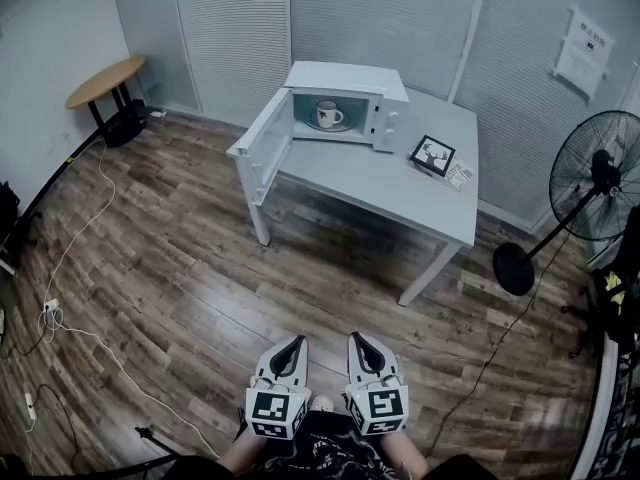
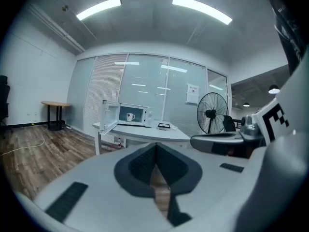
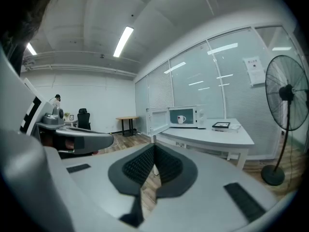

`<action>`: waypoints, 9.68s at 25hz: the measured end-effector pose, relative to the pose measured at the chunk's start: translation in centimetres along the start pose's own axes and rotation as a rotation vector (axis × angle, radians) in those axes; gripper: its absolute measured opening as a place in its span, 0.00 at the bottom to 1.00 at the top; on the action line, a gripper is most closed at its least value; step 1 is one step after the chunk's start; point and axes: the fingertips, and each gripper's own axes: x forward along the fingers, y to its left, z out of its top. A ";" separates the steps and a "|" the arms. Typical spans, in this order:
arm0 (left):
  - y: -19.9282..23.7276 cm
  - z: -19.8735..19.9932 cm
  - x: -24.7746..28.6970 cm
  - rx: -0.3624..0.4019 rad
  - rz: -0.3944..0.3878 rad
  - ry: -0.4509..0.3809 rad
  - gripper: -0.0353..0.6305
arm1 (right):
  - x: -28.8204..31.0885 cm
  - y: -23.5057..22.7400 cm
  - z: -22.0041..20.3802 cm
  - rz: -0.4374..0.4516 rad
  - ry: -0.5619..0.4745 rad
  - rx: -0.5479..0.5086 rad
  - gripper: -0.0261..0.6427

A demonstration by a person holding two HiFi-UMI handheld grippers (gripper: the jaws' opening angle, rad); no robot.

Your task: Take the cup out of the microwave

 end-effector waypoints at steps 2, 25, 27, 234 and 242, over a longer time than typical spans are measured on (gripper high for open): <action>-0.2 -0.2 0.0 -0.009 0.016 -0.001 0.06 | -0.2 -0.7 0.0 -0.004 -0.012 0.013 0.04; 1.3 0.9 9.1 0.014 -0.064 0.022 0.06 | 6.4 -5.5 0.4 -0.049 0.020 0.036 0.05; 2.4 1.3 10.4 0.014 -0.066 0.026 0.06 | 7.8 -5.7 0.6 -0.049 0.025 0.043 0.05; 28.8 14.3 64.4 -0.027 -0.119 0.102 0.06 | 74.4 -35.7 12.7 -0.307 0.090 -0.021 0.11; 28.9 14.2 64.3 -0.025 -0.114 0.107 0.06 | 74.1 -36.2 12.9 -0.320 0.083 0.007 0.11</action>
